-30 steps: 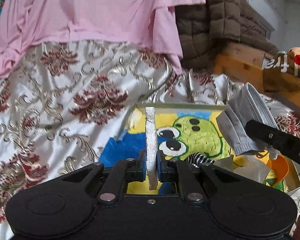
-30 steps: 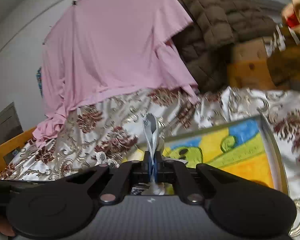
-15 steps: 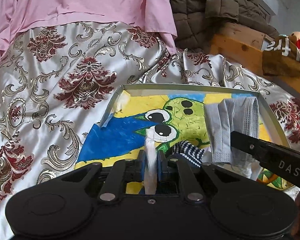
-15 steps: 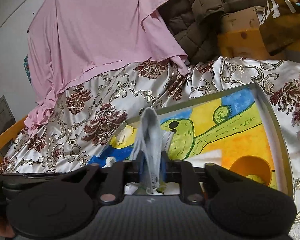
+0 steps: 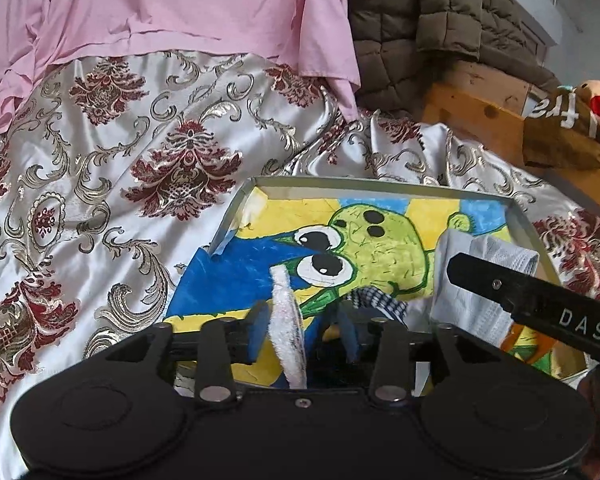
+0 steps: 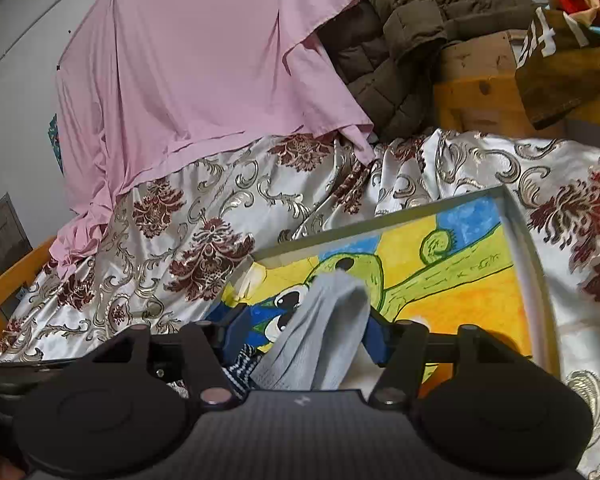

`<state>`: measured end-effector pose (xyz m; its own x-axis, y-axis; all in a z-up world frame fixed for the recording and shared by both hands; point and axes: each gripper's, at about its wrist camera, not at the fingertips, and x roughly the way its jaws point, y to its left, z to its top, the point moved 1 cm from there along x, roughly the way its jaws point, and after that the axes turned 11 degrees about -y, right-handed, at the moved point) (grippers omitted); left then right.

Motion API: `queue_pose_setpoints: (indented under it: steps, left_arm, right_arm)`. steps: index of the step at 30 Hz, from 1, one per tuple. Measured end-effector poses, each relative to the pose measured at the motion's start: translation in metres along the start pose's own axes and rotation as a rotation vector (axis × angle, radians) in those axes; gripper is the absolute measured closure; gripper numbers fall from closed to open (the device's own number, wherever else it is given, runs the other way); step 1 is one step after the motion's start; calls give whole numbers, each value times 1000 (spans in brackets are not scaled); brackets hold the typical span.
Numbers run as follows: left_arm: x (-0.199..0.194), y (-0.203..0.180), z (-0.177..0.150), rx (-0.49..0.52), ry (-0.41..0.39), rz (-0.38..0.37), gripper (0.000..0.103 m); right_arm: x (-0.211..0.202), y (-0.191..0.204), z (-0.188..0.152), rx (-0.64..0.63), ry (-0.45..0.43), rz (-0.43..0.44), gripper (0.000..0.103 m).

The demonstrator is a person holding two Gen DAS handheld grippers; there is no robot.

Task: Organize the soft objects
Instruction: 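Lower the strip and mask into the tray and open both tools, then withdraw both tools from the tray back to the pile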

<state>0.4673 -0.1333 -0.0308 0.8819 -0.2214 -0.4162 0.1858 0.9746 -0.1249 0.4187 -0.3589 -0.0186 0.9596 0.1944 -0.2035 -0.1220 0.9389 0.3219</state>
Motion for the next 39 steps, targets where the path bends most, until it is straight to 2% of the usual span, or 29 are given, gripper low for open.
queue_pose_setpoints:
  steps: [2,9,14,18,23,28,32,39]
  left_arm:
    - [-7,1,0,-16,-13,-3,52]
    - [-35,3,4,-65,-51,5,43]
    - [-67,3,10,-117,-112,1,33]
    - [-95,0,16,-164,-157,-11,31]
    - [-136,-5,18,-172,-199,-40,23]
    - [-178,-5,12,-171,-223,-62,19]
    - [-206,-2,7,-172,-245,-62,9]
    - [-248,3,-3,-180,-273,-79,2]
  right_arm:
    - [-5,0,4,2,-7,-7,35]
    - [-33,1,24,10,-56,-20,24]
    - [-63,7,37,-12,-96,-35,14]
    - [-91,13,45,-24,-121,-42,10]
    - [-123,24,46,-35,-120,-32,3]
    - [-156,42,40,-67,-120,-39,1]
    - [-182,58,32,-98,-120,-33,0]
    - [-223,82,10,-146,-154,-28,0]
